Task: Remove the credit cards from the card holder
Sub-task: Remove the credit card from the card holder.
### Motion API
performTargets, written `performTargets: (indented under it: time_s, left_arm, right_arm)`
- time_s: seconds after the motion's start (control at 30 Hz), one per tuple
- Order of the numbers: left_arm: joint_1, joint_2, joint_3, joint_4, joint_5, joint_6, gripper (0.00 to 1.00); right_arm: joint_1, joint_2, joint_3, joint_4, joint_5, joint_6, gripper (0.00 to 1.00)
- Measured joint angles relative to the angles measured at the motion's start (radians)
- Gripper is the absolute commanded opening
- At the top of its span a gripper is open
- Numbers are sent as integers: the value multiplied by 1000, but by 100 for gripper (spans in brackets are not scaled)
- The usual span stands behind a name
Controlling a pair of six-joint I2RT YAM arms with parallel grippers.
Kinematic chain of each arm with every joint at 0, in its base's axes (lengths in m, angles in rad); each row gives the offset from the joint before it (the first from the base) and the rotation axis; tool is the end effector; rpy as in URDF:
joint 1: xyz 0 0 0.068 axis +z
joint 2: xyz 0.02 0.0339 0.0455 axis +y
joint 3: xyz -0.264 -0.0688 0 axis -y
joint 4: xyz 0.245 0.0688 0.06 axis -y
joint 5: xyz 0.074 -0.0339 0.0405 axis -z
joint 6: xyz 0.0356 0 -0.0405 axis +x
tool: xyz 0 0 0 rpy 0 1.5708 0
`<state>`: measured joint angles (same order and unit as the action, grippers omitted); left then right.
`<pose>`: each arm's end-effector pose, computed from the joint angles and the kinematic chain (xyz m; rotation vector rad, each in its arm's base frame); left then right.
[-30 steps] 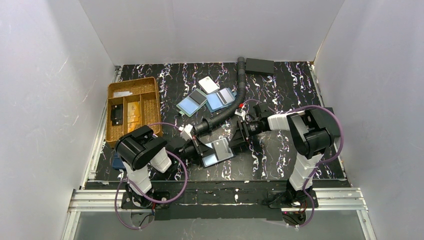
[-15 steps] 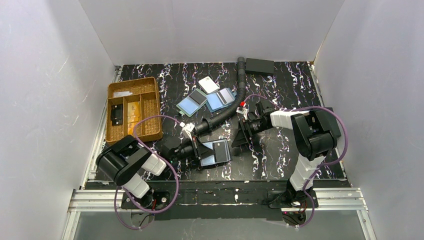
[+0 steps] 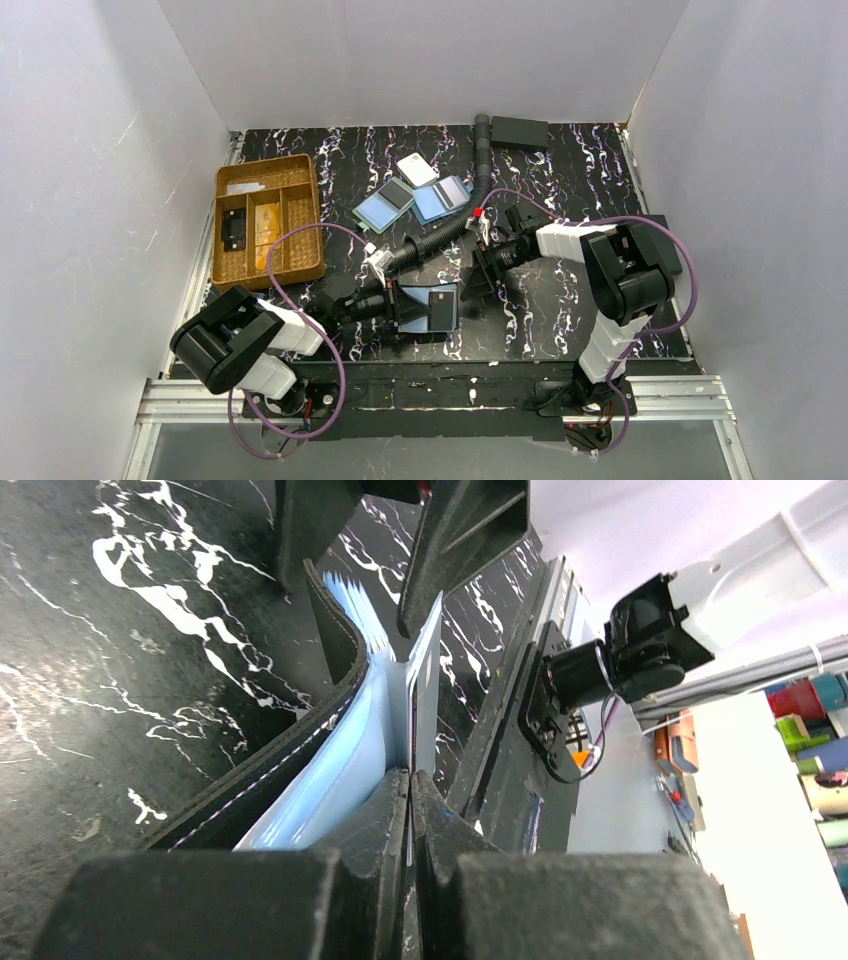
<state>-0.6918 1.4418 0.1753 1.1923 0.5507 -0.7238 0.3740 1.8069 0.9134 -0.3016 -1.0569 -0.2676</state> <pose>0.1581 -0.1552 0.1518 0.4460 1.8185 -1.4821 0.2825 0.1442 0.1317 -1.0341 2.2470 1.4582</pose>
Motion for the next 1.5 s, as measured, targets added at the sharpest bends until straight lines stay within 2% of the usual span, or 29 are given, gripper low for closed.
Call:
performTargets:
  time_s: [0.2, 0.3, 0.37, 0.53, 0.57, 0.63, 0.7, 0.9, 1.13, 1.5]
  left_arm:
    - [-30, 5, 6, -5, 23, 19, 0]
    - [-44, 8, 14, -6, 26, 26, 0]
    - [-49, 8, 17, -6, 26, 29, 0]
    - [-51, 10, 17, -6, 22, 33, 0]
    - [-51, 10, 17, -6, 18, 33, 0]
    - [-51, 10, 16, -7, 7, 35, 0]
    - [-50, 13, 8, -17, -27, 41, 0]
    - [-47, 19, -18, -26, -90, 46, 0]
    - [-29, -76, -39, -120, -120, 76, 0]
    - [2, -174, -39, -288, -156, 95, 0]
  right_arm:
    - [34, -16, -26, 27, -7, -20, 81]
    - [51, -16, -27, 31, -17, -27, 77]
    - [59, -16, -27, 31, -35, -34, 70]
    - [60, -16, -25, 1, -102, -82, 40]
    - [60, -14, -18, -29, -116, -113, 28]
    - [59, -3, 11, -97, -136, -176, 11]
    - [59, 29, 66, -203, -167, -259, 2]
    - [60, 105, 148, -373, -163, -428, 1]
    - [60, 39, 73, -231, -75, -264, 1]
    - [50, 50, 85, -222, -19, -197, 1]
